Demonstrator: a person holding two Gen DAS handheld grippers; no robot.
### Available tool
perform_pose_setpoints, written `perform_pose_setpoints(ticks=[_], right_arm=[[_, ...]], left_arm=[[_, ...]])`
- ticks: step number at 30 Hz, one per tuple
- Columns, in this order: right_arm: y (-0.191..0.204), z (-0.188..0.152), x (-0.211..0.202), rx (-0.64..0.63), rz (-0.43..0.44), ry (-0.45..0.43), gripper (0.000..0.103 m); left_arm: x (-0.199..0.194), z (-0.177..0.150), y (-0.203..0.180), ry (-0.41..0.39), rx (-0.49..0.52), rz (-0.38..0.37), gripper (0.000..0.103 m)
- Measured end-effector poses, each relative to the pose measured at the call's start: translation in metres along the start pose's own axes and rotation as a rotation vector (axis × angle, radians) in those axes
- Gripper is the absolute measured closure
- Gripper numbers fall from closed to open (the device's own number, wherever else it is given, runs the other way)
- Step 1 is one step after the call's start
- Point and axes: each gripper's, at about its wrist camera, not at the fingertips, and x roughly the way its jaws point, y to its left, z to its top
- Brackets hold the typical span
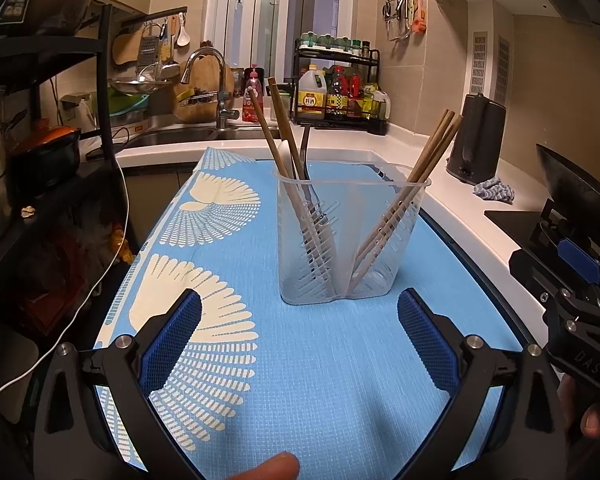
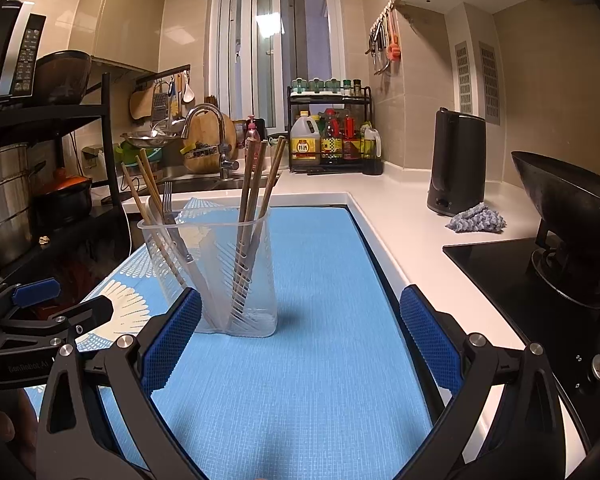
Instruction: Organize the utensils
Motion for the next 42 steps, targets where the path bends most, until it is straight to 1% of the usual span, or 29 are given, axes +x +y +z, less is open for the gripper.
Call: perform_pose_setpoints(ticks=[16,27,33,38,42], right_arm=[[0.0001,-0.0002,0.0001,-0.002,0.0,0.0,0.005],[0.0006,-0.0004,0.0001,0.0,0.001,0.001,0.005],[0.0027,-0.0017,0.0008,-0.004,0.002,0.004,0.005],[0.0033,-0.0029,0.0016,-0.001,0.0,0.005,0.005],[0.0031,-0.003,0.0017,-0.004,0.002,0.005,0.005]], left_arm=[[-0.0014,0.0,-0.0022,-0.008,0.009,-0.005,0.008],[-0.0001,-0.0007,-0.001,-0.002,0.008,-0.011,0.008],[0.0029,-0.0025,0.001,0.015,0.004,-0.014,0.008],[0.0019,-0.0034,-0.001,0.011,0.008,-0.022,0.008],[0.0009,-0.0035,-0.0017,0.006,0.013,-0.014,0.008]])
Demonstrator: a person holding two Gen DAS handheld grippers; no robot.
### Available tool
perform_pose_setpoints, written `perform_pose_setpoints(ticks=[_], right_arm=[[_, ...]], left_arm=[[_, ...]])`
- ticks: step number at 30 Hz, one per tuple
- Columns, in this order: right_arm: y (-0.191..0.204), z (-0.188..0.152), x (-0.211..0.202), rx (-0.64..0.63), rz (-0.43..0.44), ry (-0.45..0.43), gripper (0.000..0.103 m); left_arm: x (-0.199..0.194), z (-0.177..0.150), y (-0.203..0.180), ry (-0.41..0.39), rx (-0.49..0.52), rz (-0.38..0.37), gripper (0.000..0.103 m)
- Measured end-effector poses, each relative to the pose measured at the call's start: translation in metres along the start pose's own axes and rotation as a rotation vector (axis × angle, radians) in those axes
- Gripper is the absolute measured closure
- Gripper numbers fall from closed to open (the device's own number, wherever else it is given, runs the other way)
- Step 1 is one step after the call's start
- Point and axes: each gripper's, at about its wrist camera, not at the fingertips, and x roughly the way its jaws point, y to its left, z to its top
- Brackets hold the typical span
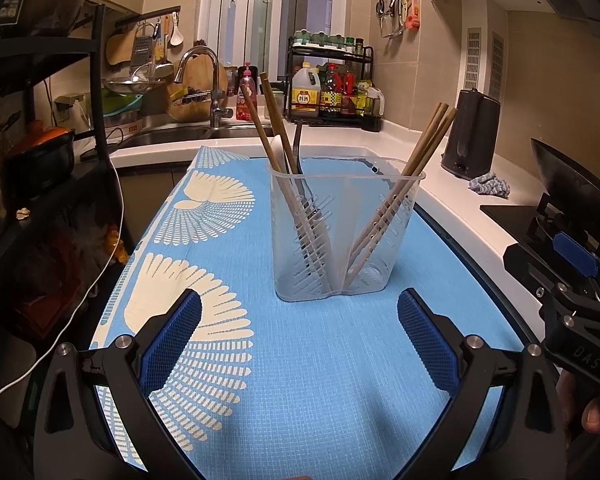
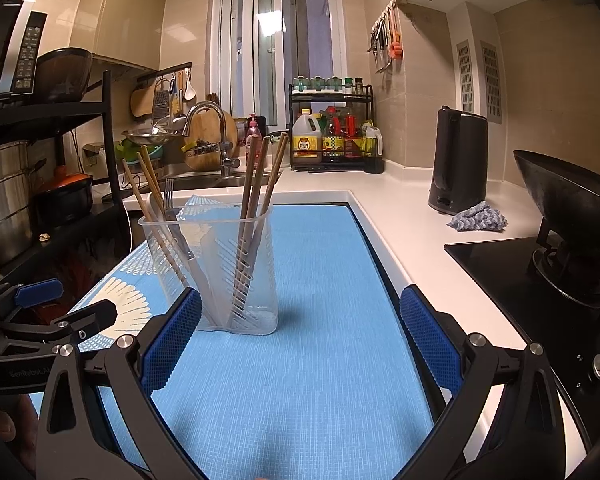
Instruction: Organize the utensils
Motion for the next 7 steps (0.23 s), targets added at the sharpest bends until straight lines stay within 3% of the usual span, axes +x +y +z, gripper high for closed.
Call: perform_pose_setpoints(ticks=[7], right_arm=[[-0.0004,-0.0002,-0.0003,-0.001,0.001,0.001,0.005]], left_arm=[[0.0018,0.0,0.0022,0.013,-0.009,0.008,0.008]])
